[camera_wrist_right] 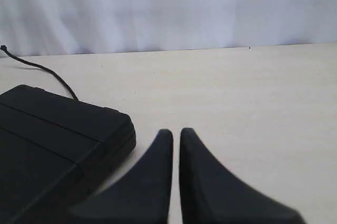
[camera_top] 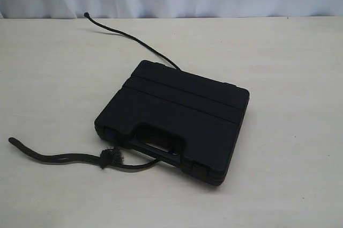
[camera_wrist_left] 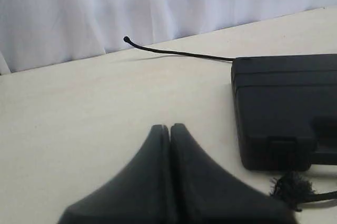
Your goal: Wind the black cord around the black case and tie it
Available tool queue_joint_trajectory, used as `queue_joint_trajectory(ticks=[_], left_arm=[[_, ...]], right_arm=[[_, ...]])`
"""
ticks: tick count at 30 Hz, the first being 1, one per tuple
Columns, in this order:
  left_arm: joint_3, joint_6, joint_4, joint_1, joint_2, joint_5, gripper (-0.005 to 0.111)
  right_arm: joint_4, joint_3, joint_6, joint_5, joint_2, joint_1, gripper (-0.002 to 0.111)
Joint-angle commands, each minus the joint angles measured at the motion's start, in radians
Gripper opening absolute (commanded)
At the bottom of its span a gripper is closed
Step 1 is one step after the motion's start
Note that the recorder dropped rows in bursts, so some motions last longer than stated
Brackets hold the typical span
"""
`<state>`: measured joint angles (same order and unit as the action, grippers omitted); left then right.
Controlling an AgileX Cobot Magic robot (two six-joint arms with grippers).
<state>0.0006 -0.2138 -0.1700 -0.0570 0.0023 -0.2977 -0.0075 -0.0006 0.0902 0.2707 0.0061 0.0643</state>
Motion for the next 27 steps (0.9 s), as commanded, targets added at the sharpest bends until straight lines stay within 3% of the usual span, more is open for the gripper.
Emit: queue_joint_trajectory(ticks=[1, 4, 6, 7, 11, 15, 21, 24, 27], left_arm=[[-0.001, 0.002, 0.0, 0.003, -0.002, 0.071, 0.0], [-0.001, 0.052, -0.269, 0.003, -0.002, 0.177, 0.0], [-0.001, 0.054, -0.512, 0.003, -0.002, 0.329, 0.0], [-0.001, 0.054, -0.556, 0.003, -0.002, 0.364, 0.0], [-0.001, 0.076, -0.586, 0.003, -0.002, 0.382, 0.0], [-0.001, 0.214, -0.584, 0.003, -0.002, 0.462, 0.0], [-0.003, 0.337, -0.58, 0.003, -0.002, 0.597, 0.0], [-0.038, 0.427, -0.473, 0.003, -0.002, 0.64, 0.0], [-0.087, 0.518, -0.269, 0.003, -0.002, 0.69, 0.0]], right_arm=[[-0.008, 0.001, 0.0, -0.046, -0.006, -0.006, 0.004], [0.116, 0.001, 0.004, -0.134, -0.006, -0.006, 0.004], [0.397, 0.001, 0.004, -0.243, -0.006, -0.006, 0.004], [0.45, 0.001, 0.002, -0.256, -0.006, -0.006, 0.004], [0.471, 0.001, 0.002, -0.298, -0.006, -0.006, 0.004], [0.497, 0.001, 0.025, -0.369, -0.006, -0.006, 0.004], [0.638, 0.001, 0.231, -0.6, -0.006, -0.006, 0.004], [0.611, 0.001, 0.422, -0.718, -0.006, -0.006, 0.004], [0.568, -0.041, 0.445, -0.763, -0.006, -0.006, 0.004]])
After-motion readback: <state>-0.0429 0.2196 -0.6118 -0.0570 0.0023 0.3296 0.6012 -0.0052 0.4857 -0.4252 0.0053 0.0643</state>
